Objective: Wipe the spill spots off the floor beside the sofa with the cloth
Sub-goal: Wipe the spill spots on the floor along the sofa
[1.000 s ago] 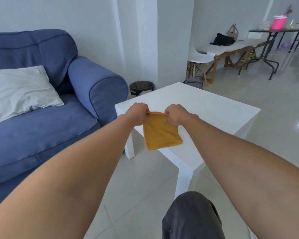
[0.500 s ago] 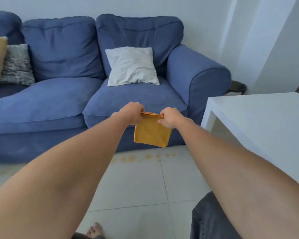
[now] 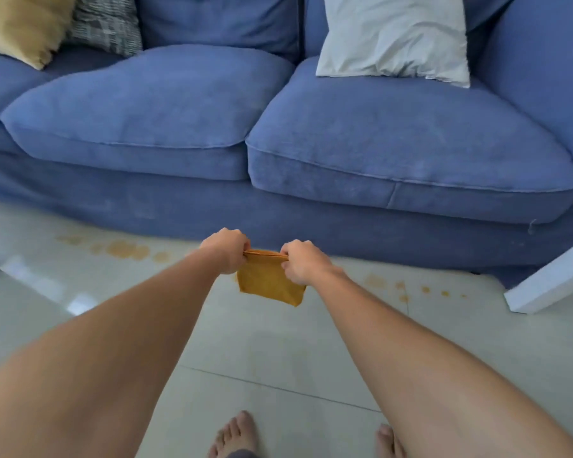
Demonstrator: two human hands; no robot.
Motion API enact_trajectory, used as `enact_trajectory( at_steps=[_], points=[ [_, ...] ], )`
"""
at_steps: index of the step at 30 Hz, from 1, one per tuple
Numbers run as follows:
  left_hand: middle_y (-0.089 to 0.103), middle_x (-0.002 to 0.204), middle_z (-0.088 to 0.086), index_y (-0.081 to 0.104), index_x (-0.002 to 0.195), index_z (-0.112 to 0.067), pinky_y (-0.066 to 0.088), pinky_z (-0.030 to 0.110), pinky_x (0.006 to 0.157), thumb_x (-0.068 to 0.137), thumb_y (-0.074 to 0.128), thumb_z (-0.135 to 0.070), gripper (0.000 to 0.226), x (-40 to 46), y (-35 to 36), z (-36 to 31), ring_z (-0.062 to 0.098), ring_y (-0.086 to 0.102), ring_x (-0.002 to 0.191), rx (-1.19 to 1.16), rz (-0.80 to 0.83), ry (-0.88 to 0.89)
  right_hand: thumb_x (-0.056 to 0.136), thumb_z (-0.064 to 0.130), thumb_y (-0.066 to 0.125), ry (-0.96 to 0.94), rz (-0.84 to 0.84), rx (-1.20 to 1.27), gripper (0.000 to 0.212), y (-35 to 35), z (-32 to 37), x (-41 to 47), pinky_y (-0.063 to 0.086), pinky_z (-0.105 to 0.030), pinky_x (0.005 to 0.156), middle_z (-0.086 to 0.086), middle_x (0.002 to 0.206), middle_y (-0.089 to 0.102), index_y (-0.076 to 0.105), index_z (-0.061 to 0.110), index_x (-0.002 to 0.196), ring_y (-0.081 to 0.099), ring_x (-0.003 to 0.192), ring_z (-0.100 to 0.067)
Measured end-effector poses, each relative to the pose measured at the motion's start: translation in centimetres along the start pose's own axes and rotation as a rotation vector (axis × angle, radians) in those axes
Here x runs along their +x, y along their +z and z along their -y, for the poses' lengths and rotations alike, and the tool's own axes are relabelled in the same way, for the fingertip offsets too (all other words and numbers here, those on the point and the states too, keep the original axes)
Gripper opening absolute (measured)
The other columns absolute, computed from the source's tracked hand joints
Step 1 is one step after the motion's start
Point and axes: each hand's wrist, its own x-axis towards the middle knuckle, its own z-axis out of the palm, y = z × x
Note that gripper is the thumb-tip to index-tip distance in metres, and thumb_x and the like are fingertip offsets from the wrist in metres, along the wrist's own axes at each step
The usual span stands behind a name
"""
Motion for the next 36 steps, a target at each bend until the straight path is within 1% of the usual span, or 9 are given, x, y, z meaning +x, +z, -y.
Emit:
enact_trajectory(
  at_steps=[5, 9, 12, 16, 19, 23, 26, 32, 36],
  points=[
    [0.066, 0.102, 0.008, 0.067, 0.113, -0.02, 0.043, 0.033, 0.068, 0.092, 0.044, -0.004, 0.035, 3.8, 3.3, 4.6, 0.028, 0.058, 0.088, -0.003, -0.097, -0.102, 0.096, 0.02, 0.053, -0.058, -0.034, -0.006, 0.014, 4.2, 1.7, 5.7, 0.049, -0.037, 0.075, -0.01, 0.104, 0.069, 0.065, 0.015, 0.101, 0.064, 0.099, -0.034],
    [0.062, 0.115, 0.009, 0.067, 0.114, -0.021, 0.047, 0.036, 0.076, 0.087, 0.046, 0.004, 0.042, 5.6, 4.4, 6.7, 0.033, 0.06, 0.107, -0.068, -0.247, -0.152, 0.092, 0.014, 0.055, -0.105, -0.162, -0.015, 0.018, 5.4, 2.8, 8.6, 0.046, -0.039, 0.085, -0.006, 0.107, 0.071, 0.067, 0.021, 0.104, 0.063, 0.104, -0.032],
    [0.059, 0.117, 0.007, 0.069, 0.113, -0.023, 0.045, 0.034, 0.073, 0.089, 0.054, 0.002, 0.038, 5.6, 5.8, 7.9, 0.029, 0.053, 0.115, -0.067, -0.267, -0.141, 0.092, 0.015, 0.056, -0.187, -0.241, -0.127, 0.024, 7.1, 2.6, 9.2, 0.038, -0.04, 0.09, 0.0, 0.113, 0.068, 0.065, 0.025, 0.112, 0.055, 0.113, -0.026],
    [0.053, 0.133, 0.004, 0.063, 0.127, -0.032, 0.043, 0.034, 0.099, 0.086, 0.054, -0.002, 0.052, 4.6, 9.4, 9.5, 0.026, 0.044, 0.128, 0.095, -0.077, -0.248, 0.086, 0.029, 0.065, -0.274, -0.008, -0.25, 0.048, 11.9, -0.6, 7.8, 0.038, -0.042, 0.101, 0.002, 0.137, 0.056, 0.057, 0.025, 0.134, 0.043, 0.129, -0.026],
    [0.049, 0.138, 0.007, 0.053, 0.139, -0.025, 0.043, 0.038, 0.103, 0.086, 0.052, -0.008, 0.056, 4.4, 12.8, 9.7, 0.027, 0.042, 0.132, 0.074, 0.013, -0.32, 0.091, 0.036, 0.057, -0.163, 0.092, -0.205, 0.056, 16.0, -4.8, 5.9, 0.038, -0.041, 0.105, 0.001, 0.147, 0.048, 0.046, 0.023, 0.144, 0.04, 0.134, -0.025],
    [0.048, 0.143, 0.009, 0.048, 0.141, -0.014, 0.041, 0.04, 0.106, 0.094, 0.049, -0.023, 0.048, 6.4, 16.5, 7.6, 0.029, 0.043, 0.133, -0.066, -0.059, -0.292, 0.091, 0.041, 0.04, -0.022, -0.128, -0.175, 0.054, 20.1, -10.4, 4.6, 0.043, -0.04, 0.103, -0.006, 0.139, 0.058, 0.054, 0.014, 0.136, 0.052, 0.126, -0.028],
    [0.033, 0.158, 0.009, 0.035, 0.15, -0.015, 0.033, 0.041, 0.116, 0.099, 0.043, -0.038, 0.056, 9.4, 19.5, 5.4, 0.027, 0.029, 0.146, -0.16, -0.126, -0.193, 0.09, 0.04, 0.039, -0.048, -0.299, -0.191, 0.056, 22.7, -13.4, 4.8, 0.038, -0.043, 0.107, -0.009, 0.138, 0.061, 0.061, 0.01, 0.132, 0.058, 0.124, -0.029],
    [-0.003, 0.167, 0.012, 0.01, 0.153, -0.049, 0.0, 0.051, 0.124, 0.097, 0.024, -0.062, 0.059, 14.4, 25.0, 4.6, 0.034, -0.005, 0.154, -0.076, -0.127, -0.063, 0.096, 0.034, 0.04, -0.145, -0.429, -0.189, 0.055, 25.4, -15.3, 4.7, 0.03, -0.049, 0.118, -0.007, 0.155, 0.045, 0.047, 0.01, 0.146, 0.042, 0.142, -0.026],
    [-0.01, 0.166, 0.011, 0.003, 0.15, -0.057, -0.006, 0.054, 0.122, 0.088, 0.016, -0.077, 0.066, 15.1, 27.1, 5.5, 0.036, -0.01, 0.153, -0.048, -0.211, -0.077, 0.098, 0.034, 0.039, -0.144, -0.428, -0.206, 0.056, 25.5, -15.6, 5.0, 0.029, -0.05, 0.118, -0.007, 0.157, 0.041, 0.044, 0.01, 0.148, 0.039, 0.144, -0.025]
  ],
)
